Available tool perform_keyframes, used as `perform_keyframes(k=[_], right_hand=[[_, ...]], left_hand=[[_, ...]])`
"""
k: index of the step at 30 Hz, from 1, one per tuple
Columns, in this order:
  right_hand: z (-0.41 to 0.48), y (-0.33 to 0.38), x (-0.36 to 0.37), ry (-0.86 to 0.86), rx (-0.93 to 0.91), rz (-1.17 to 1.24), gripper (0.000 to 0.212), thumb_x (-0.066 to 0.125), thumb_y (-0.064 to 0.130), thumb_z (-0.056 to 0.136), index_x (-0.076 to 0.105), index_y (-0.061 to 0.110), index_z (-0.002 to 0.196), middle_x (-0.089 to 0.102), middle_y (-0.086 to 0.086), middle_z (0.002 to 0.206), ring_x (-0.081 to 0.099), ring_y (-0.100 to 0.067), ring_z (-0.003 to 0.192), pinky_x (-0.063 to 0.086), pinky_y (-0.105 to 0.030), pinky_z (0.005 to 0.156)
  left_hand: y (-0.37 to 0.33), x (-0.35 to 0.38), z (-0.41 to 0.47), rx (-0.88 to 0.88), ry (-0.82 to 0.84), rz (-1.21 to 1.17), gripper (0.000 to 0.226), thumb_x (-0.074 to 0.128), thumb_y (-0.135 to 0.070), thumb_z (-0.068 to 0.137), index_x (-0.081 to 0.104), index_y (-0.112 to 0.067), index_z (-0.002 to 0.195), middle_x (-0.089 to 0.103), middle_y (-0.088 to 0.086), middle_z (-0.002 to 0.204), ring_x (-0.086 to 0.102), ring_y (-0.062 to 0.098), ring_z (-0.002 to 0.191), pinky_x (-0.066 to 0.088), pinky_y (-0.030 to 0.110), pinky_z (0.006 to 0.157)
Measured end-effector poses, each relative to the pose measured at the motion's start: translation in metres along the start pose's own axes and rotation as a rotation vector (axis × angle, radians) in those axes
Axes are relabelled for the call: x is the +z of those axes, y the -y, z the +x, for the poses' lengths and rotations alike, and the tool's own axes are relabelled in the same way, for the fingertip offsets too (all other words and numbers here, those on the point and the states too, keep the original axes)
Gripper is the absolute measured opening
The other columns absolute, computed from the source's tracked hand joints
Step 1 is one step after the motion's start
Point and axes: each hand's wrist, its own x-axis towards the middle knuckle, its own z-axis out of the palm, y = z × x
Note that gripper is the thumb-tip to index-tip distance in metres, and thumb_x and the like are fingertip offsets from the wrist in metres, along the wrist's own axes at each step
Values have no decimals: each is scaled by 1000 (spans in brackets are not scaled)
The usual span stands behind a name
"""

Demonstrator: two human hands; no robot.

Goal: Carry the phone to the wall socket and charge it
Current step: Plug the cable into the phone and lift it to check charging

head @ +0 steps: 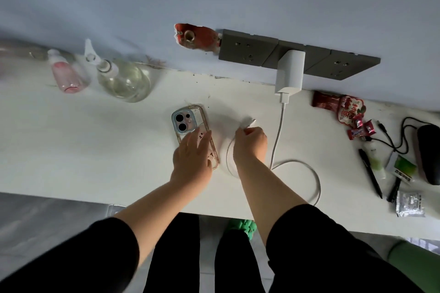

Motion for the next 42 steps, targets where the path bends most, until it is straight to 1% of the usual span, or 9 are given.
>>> perform_keyframes(k=[3,6,9,14,18,26,30,33,42], right_hand=[[-9,-7,-6,40,-30,-20,20,55,18,83,50,19,64,52,6,62,49,-18,56,31,-26,45],[-26,-22,-12,109,-14,64,3,57,23,87,54,23,85,64,10,68,61,-12,66,39,-24,53],[-43,-40,-16,152,-9,116,1,56,23,89,57,23,88,69,5,69,66,-10,63,45,-17,47],[-59,-56,-23,221,52,140,7,55,17,91,58,13,95,67,-5,75,60,-13,48,58,-38,60],[-68,-60,-29,256,9,97,5,56,18,91,60,15,91,68,-3,73,55,-7,44,47,-19,44],[-99,-31,-95,336,-67,182,12,65,25,87,72,24,77,63,6,53,44,-6,42,37,-23,49],[-117,-6,-152,407,-162,154,11,71,33,82,76,29,73,63,8,54,43,-2,45,37,-12,46],[-131,12,-191,477,-273,73,9,72,39,78,75,33,73,63,8,56,45,-5,51,39,-21,52],[-158,41,-259,646,-500,-71,14,74,44,73,77,31,77,71,8,64,58,0,58,44,-21,61]], left_hand=[[26,-22,14,316,-31,258,75,47,-2,85,18,-28,149,12,6,160,6,27,148,13,43,119],[45,-35,34,703,91,681,82,43,-5,89,-6,-30,150,-9,9,160,-6,32,147,-2,51,120],[44,-38,51,868,208,967,88,45,-12,90,-20,-29,147,-20,12,158,-15,33,146,-12,54,114],[45,-37,54,870,203,960,83,44,-10,88,-8,-30,148,-10,13,160,-3,33,147,5,55,116],[47,-41,52,797,165,861,81,54,-14,79,10,-31,144,11,8,158,15,31,143,17,52,110],[28,-71,0,516,111,494,84,59,-40,60,27,-37,137,47,-10,130,43,19,122,29,39,97],[7,-102,-48,462,-46,354,86,59,-49,54,37,-37,136,54,-10,123,51,18,114,33,37,93],[-11,-129,-82,473,-146,313,86,59,-55,53,40,-34,135,58,-9,117,56,19,107,38,39,89],[-44,-178,-157,441,-158,239,91,61,-62,58,30,-37,140,52,-7,120,49,20,111,44,41,94]])
